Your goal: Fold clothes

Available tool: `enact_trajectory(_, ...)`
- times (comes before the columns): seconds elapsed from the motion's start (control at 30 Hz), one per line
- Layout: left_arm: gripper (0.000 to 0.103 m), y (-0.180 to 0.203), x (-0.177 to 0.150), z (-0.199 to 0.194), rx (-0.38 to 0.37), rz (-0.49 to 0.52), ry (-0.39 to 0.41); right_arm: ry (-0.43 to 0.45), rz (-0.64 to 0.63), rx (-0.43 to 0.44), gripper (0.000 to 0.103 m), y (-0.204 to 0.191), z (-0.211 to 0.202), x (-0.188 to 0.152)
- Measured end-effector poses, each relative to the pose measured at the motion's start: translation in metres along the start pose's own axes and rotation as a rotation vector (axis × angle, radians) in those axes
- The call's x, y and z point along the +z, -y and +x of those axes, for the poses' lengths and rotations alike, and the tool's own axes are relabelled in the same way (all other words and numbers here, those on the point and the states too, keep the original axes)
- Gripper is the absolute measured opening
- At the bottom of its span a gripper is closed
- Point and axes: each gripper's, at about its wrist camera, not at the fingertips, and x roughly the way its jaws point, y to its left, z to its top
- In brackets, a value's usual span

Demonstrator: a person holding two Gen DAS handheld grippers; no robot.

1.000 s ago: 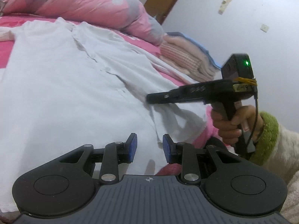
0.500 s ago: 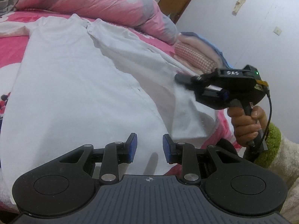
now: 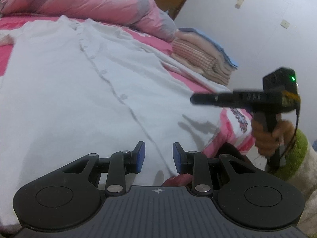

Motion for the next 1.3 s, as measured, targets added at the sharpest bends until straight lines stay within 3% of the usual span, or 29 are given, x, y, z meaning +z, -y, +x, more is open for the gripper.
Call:
enact_trajectory(0.2,0.030,0.023,0.017,0.024,0.001,0.078,0.024,0.074,-0.054,-0.134,0.019,-0.010,-0.009,-0.027)
enact_trajectory(0.3,0.030,0.030,0.024,0.049,0.068,0.125,-0.026,0.191,-0.012,-0.232,0.019,0.002,-0.031,-0.029)
enact_trajectory(0.37,0.030,0.025,0.024,0.063,0.099,0.104,-0.073,0.218,0.003,-0.345,0.019,0.013,-0.038,-0.032)
enact_trajectory(0.43,0.030,0.021,0.022,0.065,0.099,0.088,-0.077,0.151,0.049,-0.451,0.019,0.029,-0.037,-0.037)
enact_trajectory(0.5,0.030,0.019,0.021,0.064,0.092,0.074,-0.076,0.090,0.099,-0.475,0.016,0.041,-0.037,-0.045)
enact_trajectory(0.57,0.030,0.018,0.020,0.063,0.089,0.071,-0.080,0.098,0.113,-0.457,0.017,0.039,-0.048,-0.045)
enact_trajectory(0.77,0.030,0.020,0.020,0.063,0.095,0.115,-0.094,0.280,0.234,-0.402,0.021,0.058,-0.084,-0.024)
enact_trajectory(1.0,0.030,0.022,0.020,0.063,0.105,0.143,-0.100,0.204,0.459,-0.266,0.021,0.099,-0.065,-0.043)
enact_trajectory(1.1,0.030,0.023,0.021,0.064,0.108,0.161,-0.107,0.226,0.492,-0.252,0.003,0.100,-0.068,-0.052)
enact_trajectory(1.13,0.030,0.024,0.021,0.064,0.108,0.166,-0.111,0.239,0.505,-0.237,0.003,0.100,-0.072,-0.055)
enact_trajectory(1.2,0.030,0.024,0.021,0.064,0.107,0.173,-0.117,0.243,0.491,-0.256,0.002,0.095,-0.076,-0.058)
enact_trajectory(1.3,0.030,0.023,0.023,0.064,0.105,0.174,-0.130,0.196,0.456,-0.357,0.001,0.095,-0.068,-0.063)
